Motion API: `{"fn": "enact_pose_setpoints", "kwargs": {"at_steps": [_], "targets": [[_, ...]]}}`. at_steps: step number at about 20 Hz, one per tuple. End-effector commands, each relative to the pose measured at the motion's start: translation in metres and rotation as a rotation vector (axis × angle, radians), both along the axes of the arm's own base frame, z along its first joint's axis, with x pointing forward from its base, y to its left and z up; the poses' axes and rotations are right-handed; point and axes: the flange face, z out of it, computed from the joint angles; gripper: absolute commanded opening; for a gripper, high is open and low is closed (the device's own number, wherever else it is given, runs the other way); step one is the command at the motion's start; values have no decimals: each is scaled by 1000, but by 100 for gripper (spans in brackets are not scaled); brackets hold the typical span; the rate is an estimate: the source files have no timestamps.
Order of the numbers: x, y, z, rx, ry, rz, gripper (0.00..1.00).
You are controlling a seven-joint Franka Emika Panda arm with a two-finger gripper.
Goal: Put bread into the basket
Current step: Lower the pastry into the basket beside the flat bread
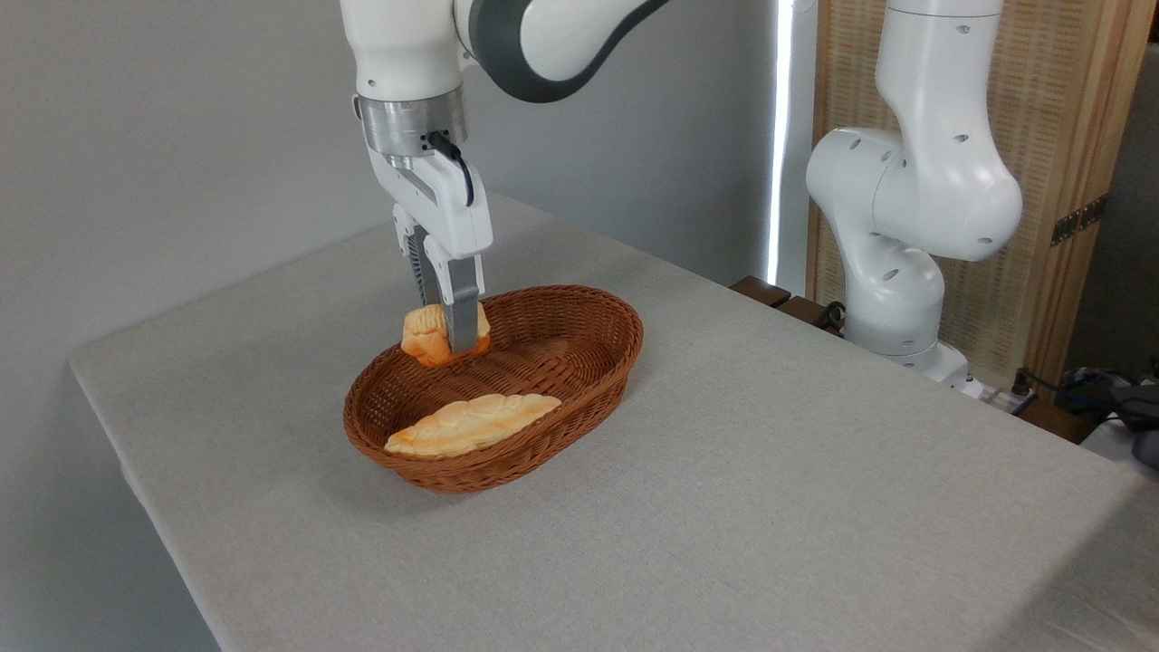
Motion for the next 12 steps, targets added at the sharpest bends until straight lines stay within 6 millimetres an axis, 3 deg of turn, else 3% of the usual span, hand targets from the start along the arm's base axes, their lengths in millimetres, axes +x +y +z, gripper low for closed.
{"fn": "enact_pose_setpoints", "kwargs": {"at_steps": [1,8,12], "targets": [[-6,-10,-1,5,31,50,100],[-6,-7,-3,14,44,40,100],[1,8,0,26,18,60,100]]}}
